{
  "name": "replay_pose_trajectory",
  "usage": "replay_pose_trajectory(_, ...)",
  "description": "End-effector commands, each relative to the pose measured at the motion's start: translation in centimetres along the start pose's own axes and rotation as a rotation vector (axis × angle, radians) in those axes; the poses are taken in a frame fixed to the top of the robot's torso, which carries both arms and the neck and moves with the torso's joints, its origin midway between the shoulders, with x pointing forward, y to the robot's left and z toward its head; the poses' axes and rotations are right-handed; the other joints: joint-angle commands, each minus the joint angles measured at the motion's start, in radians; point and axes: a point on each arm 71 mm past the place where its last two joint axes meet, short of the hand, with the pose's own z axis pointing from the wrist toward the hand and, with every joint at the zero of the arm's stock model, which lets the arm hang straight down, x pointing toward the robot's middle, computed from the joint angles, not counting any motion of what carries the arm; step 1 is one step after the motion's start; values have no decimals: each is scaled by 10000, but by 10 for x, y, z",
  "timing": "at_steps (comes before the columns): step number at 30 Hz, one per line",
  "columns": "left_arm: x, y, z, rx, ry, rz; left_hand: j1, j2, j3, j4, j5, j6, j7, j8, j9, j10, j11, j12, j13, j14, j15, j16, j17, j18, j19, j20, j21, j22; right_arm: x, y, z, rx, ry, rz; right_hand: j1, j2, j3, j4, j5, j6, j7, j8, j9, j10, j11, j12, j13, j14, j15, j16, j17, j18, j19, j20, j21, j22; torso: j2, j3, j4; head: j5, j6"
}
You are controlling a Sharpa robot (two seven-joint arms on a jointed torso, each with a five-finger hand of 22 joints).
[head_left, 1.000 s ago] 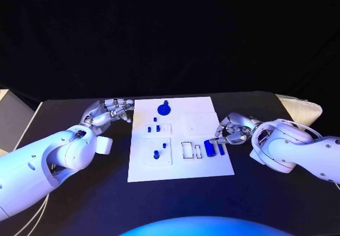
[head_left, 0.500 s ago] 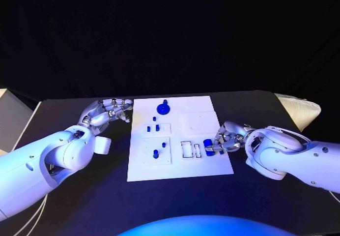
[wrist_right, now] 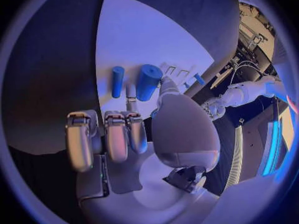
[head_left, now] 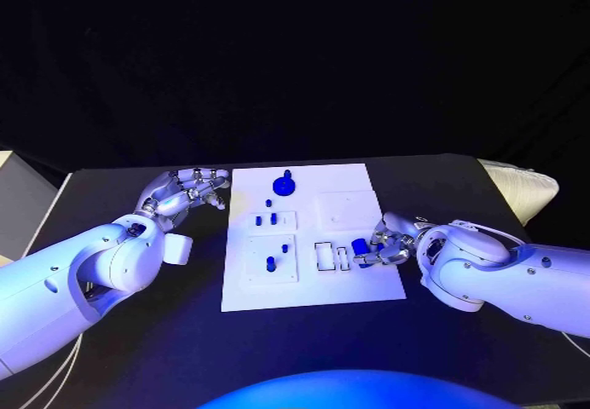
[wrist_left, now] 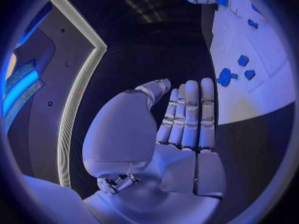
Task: Assemble the parts on the task board
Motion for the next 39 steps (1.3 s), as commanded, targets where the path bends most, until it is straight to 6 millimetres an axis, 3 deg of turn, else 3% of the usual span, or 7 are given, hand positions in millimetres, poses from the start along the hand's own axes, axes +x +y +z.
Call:
replay_pose_trajectory(1, 2, -1, 0, 55, 151, -125, 30, -6, -36, 45, 47, 27, 19, 53, -18, -51, -21, 30, -10, 70, -15, -57, -13, 136, 54, 5, -52, -19, 2, 1, 2, 110, -4, -307, -120, -4, -67, 21, -40, 77, -22, 40, 19, 1042, -57, 20, 2630, 1044, -84, 37, 2629, -68, 940, -30, 12, 2426, -5, -6, -7, 14, -35)
replay_pose_trajectory(6, 2, -1, 0, 38, 145, -125, 31, -4, -37, 50, 49, 24, 17, 53, -20, -52, -23, 30, -12, 70, -15, -58, -13, 137, 55, 6, -57, -22, 6, 2, 7, 202, 55, -277, -236, 54, -42, 18, 11, 65, -28, 67, 48, 1042, -64, 20, 2630, 1044, -90, 37, 2629, -72, 946, -36, 30, 2439, -3, -14, 6, -18, -82)
replay_pose_trajectory(12, 1, -1, 0, 28, 126, -116, 31, -4, -37, 50, 49, 24, 17, 53, -20, -52, -23, 30, -12, 70, -15, -58, -13, 137, 55, 6, -57, -22, 11, 1, 11, 341, 153, -92, -108, 357, 203, 0, 408, 40, -52, 149, 130, 1042, -85, 20, 2630, 1044, -108, 37, 2629, -78, 954, -52, 53, 2458, -11, -11, -1, 11, -108)
replay_pose_trajectory(13, 1, -1, 0, 26, 122, -114, 31, -4, -37, 50, 49, 24, 17, 53, -20, -52, -23, 30, -12, 70, -15, -58, -13, 137, 55, 6, -57, -22, 12, 1, 11, 372, 161, -20, 69, 569, 359, -15, 864, 34, -68, 177, 157, 1042, -100, 20, 2630, 1044, -121, 37, 2629, -82, 959, -62, 70, 2470, -9, -12, 0, 11, -108)
replay_pose_trajectory(19, 1, -1, 0, 20, 111, -108, 31, -4, -37, 50, 49, 24, 17, 53, -20, -52, -23, 30, -12, 70, -15, -58, -13, 137, 55, 6, -57, -22, 12, 0, 11, 487, 114, 533, 490, 799, 642, -37, 1992, -22, -92, 212, 205, 1042, -126, 20, 2630, 1044, -144, 37, 2629, -103, 989, -86, 155, 2528, -26, -25, -8, 20, -122)
replay_pose_trajectory(25, 0, -1, -1, 16, 88, -96, 31, -4, -37, 50, 49, 24, 17, 53, -20, -52, -23, 30, -12, 70, -15, -58, -13, 137, 55, 6, -57, -22, 12, 1, 6, 556, 106, 1553, 774, 905, 950, -52, 2564, 52, -144, 241, 214, 1042, -170, 20, 2630, 1044, -177, 37, 2629, -120, 1014, -112, 225, 2573, -23, -16, -12, 44, -113)
replay_pose_trajectory(39, 0, -1, -1, 17, 75, -94, 31, -4, -37, 50, 49, 24, 17, 53, -20, -52, -23, 30, -12, 70, -15, -58, -13, 137, 55, 6, -57, -22, -13, 28, -5, -143, -186, 2718, 793, 833, 1011, -40, 2561, 95, -150, 251, 214, 1042, -179, 20, 2630, 1044, -188, 37, 2629, -140, 1044, -124, 309, 2625, -28, -36, 2, 44, -75)
